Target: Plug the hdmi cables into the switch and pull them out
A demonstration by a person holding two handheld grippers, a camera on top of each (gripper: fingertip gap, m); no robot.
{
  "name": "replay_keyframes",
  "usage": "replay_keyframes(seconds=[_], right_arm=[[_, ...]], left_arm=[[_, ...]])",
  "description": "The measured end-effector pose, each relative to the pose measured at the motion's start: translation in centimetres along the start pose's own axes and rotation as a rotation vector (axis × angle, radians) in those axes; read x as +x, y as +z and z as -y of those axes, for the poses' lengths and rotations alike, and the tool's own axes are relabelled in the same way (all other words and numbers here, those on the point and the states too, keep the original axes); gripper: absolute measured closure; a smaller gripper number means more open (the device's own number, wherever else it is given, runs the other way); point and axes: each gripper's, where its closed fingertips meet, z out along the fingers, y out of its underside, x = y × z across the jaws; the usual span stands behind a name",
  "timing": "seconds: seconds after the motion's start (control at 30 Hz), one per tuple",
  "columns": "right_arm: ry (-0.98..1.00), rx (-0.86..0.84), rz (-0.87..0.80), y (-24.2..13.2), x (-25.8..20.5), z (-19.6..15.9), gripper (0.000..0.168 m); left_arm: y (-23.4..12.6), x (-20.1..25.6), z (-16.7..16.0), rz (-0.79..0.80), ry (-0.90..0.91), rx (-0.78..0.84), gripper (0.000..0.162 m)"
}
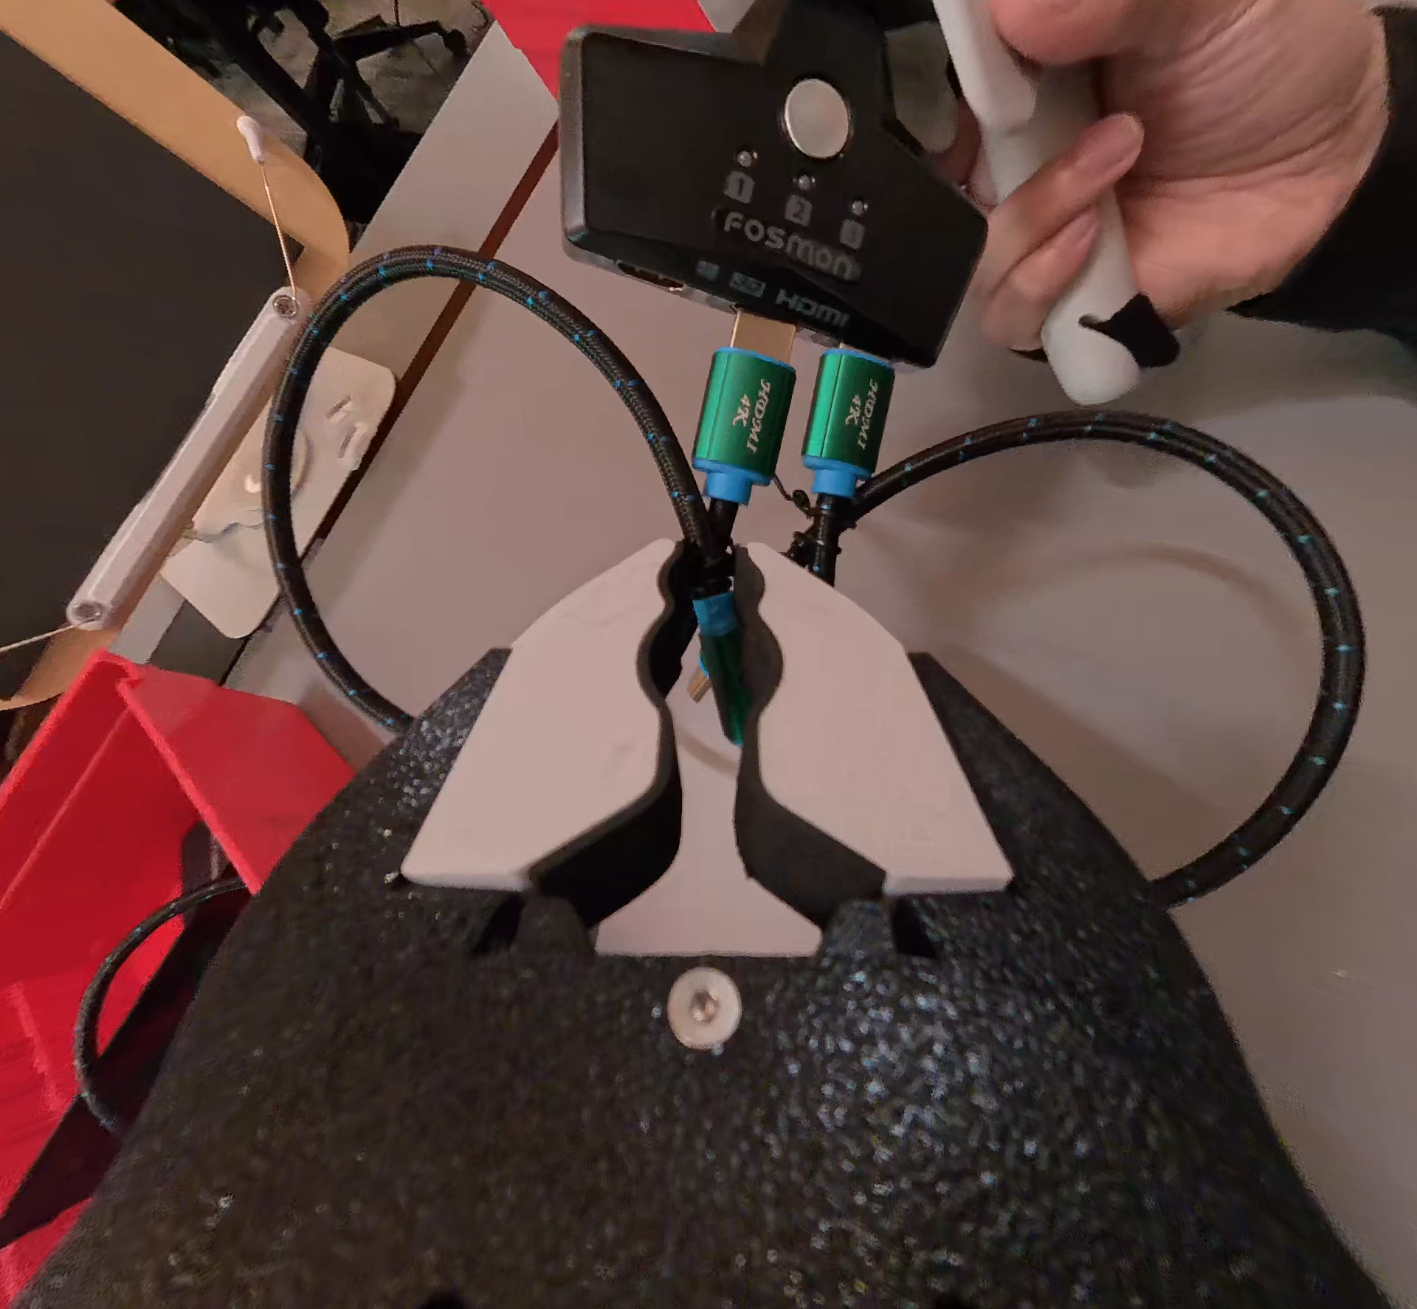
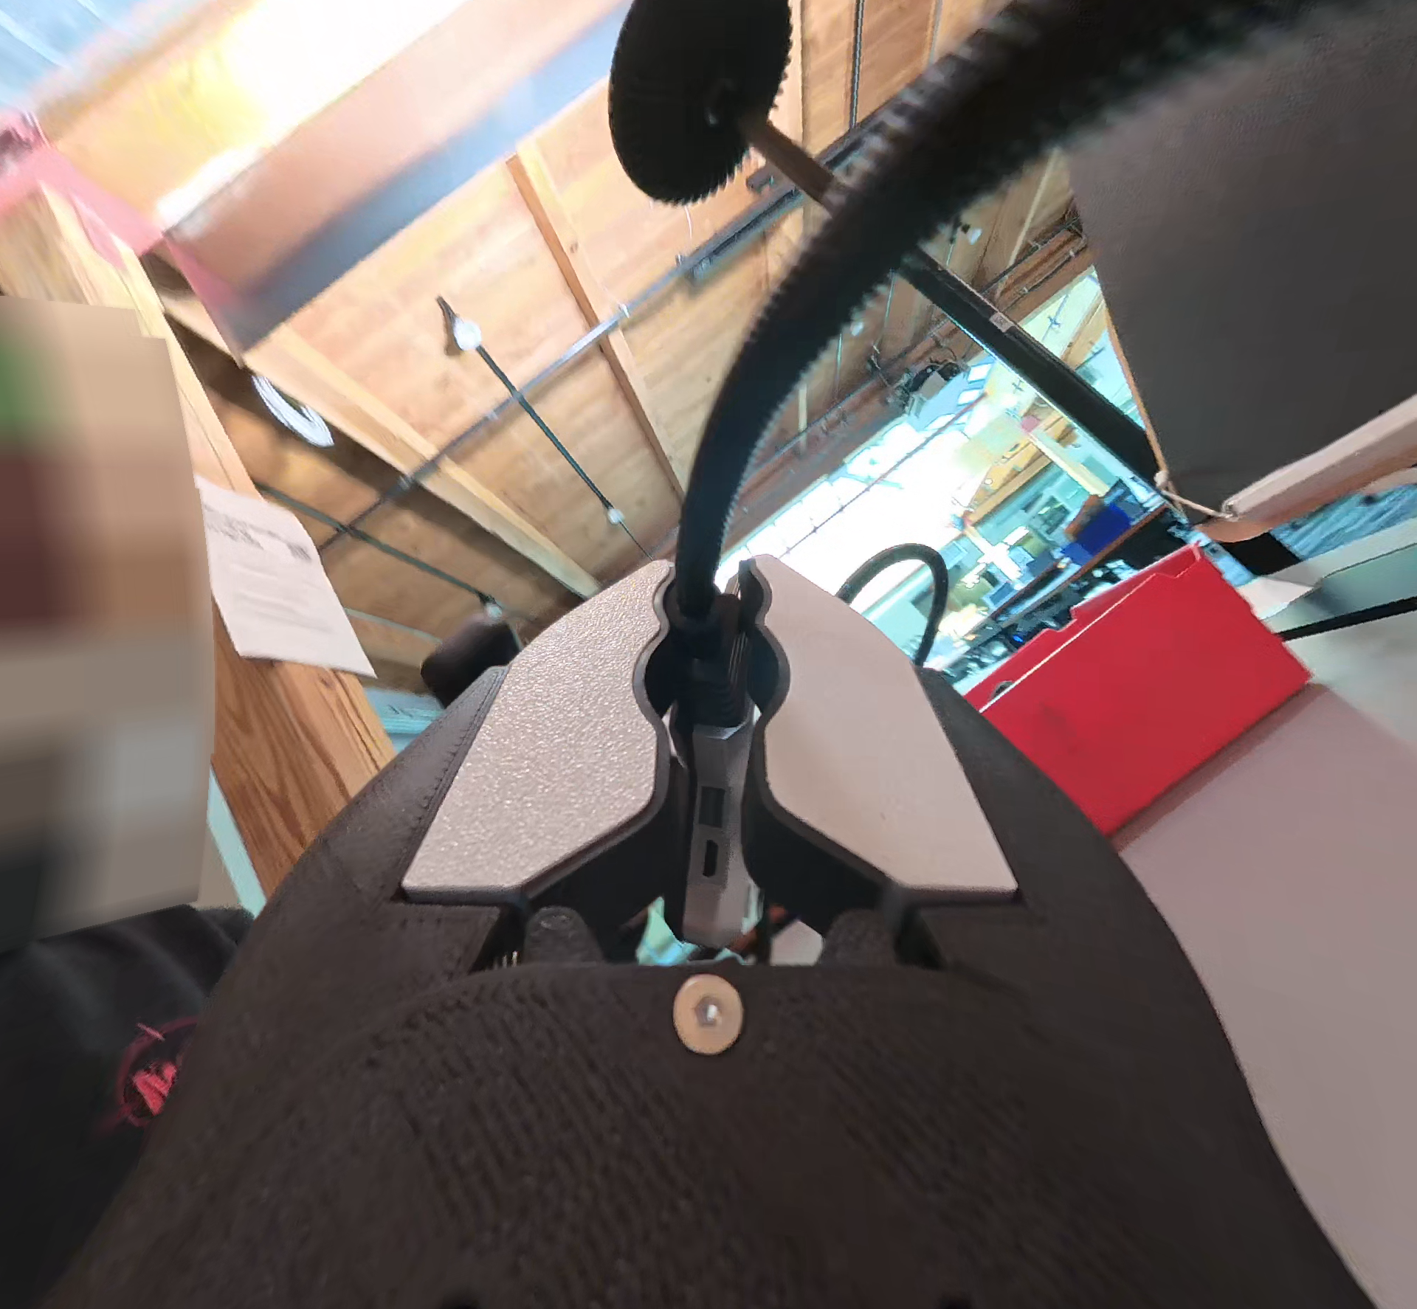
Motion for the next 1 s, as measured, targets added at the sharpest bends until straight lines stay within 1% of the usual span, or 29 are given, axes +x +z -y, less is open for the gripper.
replay_keyframes(seconds=[0.2, 0.3, 0.43, 0.57, 0.7, 0.8, 0.9, 1.0], right_arm=[[0.066, 0.065, 0.013, -0.3, 0.3, 0.7, 0.154], [0.047, 0.068, 0.006, -0.4, 0.4, 0.8, 0.154], [0.031, 0.068, -0.007, -0.5, 0.6, 1.2, 0.154], [0.038, 0.078, -0.004, -0.6, 0.7, 1.2, 0.154], [0.029, 0.052, -0.006, -0.4, 0.8, 0.6, 0.154], [-0.002, 0.027, -0.017, -0.2, 0.8, 0.1, 0.154], [0.0, 0.027, -0.018, -0.1, 0.9, 0.0, 0.154], [-0.02, 0.044, -0.029, -0.4, 0.9, 0.6, 0.154]], left_arm=[[0.7, 0.4, 0.2, 0.073, 0.059, 0.045, 0.152], [1.0, 0.3, 0.3, 0.119, 0.059, 0.077, 0.152], [0.5, 0.3, 1.1, 0.154, 0.061, 0.177, 0.152], [0.5, 0.6, 1.1, 0.18, 0.118, 0.184, 0.152], [0.9, 0.3, 0.2, 0.172, 0.026, 0.127, 0.152], [1.7, 0.1, -0.7, 0.134, -0.054, 0.101, 0.152], [2.0, 0.0, -0.9, 0.134, -0.064, 0.09, 0.152], [1.5, 0.1, 0.0, 0.138, -0.066, 0.133, 0.152]])
